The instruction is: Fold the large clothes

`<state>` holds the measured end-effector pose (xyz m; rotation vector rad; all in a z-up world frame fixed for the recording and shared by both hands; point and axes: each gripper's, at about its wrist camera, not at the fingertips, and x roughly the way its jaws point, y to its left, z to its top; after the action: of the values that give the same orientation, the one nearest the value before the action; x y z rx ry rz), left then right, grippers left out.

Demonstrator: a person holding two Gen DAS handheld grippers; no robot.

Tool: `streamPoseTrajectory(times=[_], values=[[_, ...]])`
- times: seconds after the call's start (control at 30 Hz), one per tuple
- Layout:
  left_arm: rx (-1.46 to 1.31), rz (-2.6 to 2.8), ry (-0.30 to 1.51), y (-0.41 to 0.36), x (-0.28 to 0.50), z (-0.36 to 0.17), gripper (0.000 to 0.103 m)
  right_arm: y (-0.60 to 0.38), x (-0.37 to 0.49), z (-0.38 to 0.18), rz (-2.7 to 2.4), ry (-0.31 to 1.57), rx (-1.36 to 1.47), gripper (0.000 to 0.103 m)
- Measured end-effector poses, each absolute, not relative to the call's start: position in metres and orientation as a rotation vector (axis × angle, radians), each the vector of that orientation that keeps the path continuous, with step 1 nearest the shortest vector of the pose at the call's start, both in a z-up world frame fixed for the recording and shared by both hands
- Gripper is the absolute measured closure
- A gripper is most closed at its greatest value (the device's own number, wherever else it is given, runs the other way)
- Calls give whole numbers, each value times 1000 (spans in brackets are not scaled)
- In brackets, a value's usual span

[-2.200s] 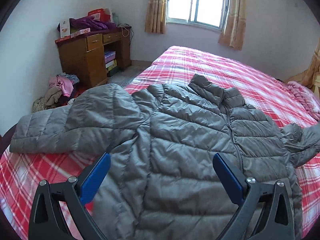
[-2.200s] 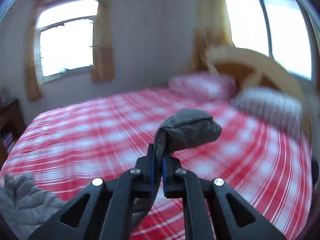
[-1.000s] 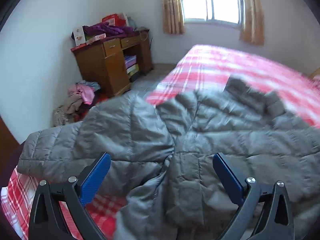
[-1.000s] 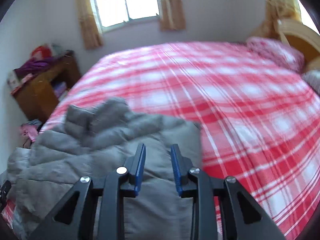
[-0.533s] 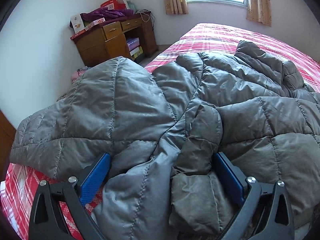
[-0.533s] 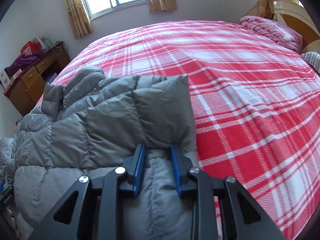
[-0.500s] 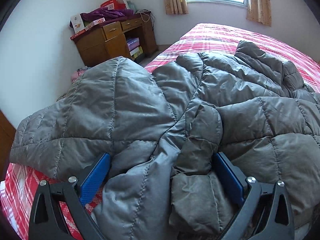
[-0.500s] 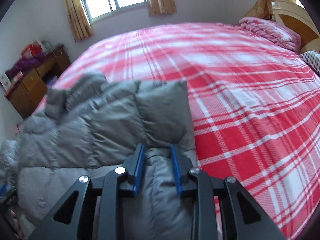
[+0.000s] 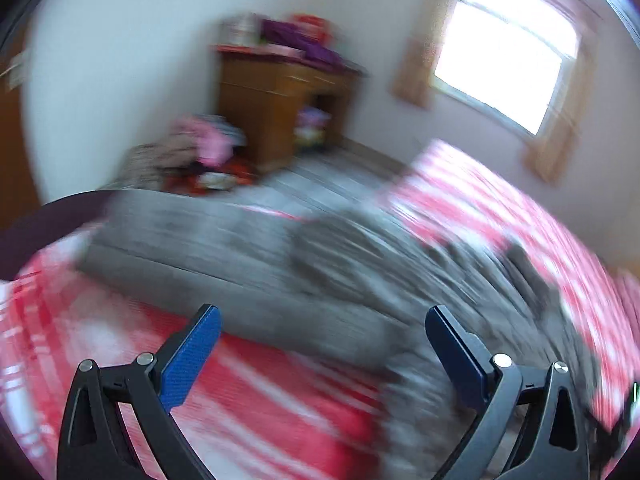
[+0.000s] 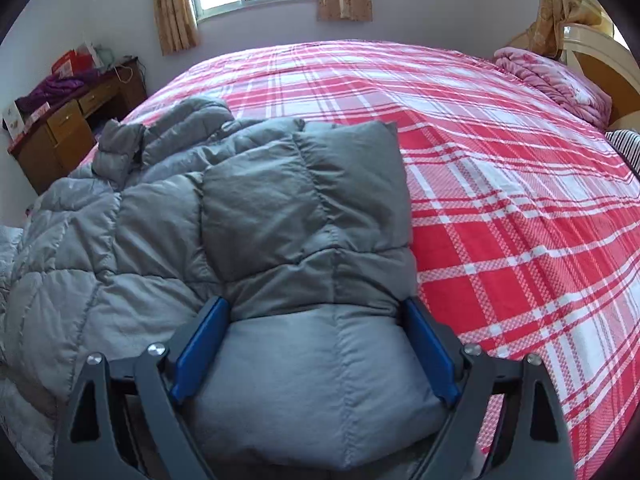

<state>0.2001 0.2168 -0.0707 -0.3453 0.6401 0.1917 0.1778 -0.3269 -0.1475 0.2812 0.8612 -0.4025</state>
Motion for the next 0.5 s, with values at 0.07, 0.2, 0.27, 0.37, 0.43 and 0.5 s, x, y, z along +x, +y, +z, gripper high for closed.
streamPoseTrajectory(times=[0.07,0.2,0.27,0.37,0.43,0.5], values=[[-393,374,631,269,200,-73,1,-326,178,-146,-408,853,275,13],[-410,644,680,340,213,-93,1,-322,179,-145,-421,855,246,13],[-466,660,769,362,225,-113,1,-320,179,-146,-425,860,238,13],[-594,603,832,373,234,-137,1,-319,182,-147,-430,873,227,13],[-631,559,830,370,237,-146,2,-318,182,-148,-433,879,220,12],[-608,552,818,360,239,-152,27,-319,183,-149,-430,884,219,12]])
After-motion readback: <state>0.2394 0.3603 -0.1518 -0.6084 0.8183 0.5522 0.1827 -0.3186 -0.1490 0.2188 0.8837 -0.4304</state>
